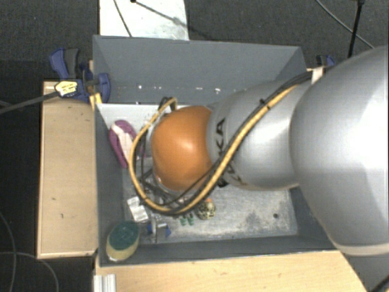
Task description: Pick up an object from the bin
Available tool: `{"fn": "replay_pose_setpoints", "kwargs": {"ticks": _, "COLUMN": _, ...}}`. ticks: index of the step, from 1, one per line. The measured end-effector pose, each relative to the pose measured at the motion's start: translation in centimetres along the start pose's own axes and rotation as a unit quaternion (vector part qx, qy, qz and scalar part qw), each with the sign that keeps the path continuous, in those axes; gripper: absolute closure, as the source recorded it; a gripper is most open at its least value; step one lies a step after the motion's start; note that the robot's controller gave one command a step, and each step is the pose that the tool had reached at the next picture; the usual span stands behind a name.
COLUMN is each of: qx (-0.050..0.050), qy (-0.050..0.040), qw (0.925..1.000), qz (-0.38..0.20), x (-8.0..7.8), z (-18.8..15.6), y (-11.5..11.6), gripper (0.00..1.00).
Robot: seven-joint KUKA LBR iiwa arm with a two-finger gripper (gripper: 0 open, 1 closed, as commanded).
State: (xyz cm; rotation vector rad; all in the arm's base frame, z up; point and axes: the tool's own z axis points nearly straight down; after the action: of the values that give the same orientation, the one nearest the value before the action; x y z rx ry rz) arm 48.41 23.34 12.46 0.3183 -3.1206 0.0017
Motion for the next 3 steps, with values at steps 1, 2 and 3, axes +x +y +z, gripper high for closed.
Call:
{"fn": "replay_pose_setpoints", "kwargs": {"ticks": 1, "qx": -0.002, "qy": 0.0009, "qw": 0.9936, "qz": 0.113, "x": -1.4, "z": 5.3, "y": -2.2, "gripper": 0.00}}
{"fn": "replay_pose_setpoints", "kwargs": {"ticks": 2, "qx": -0.003, "qy": -0.0044, "qw": 0.9932, "qz": 0.116, "x": -1.6, "z": 5.2, "y": -2.3, "gripper": 1.00}}
{"fn": "replay_pose_setpoints", "kwargs": {"ticks": 3, "qx": -0.003, "qy": -0.0079, "qw": 0.9944, "qz": 0.105, "x": -3.5, "z": -6.9, "y": -0.5, "gripper": 1.00}}
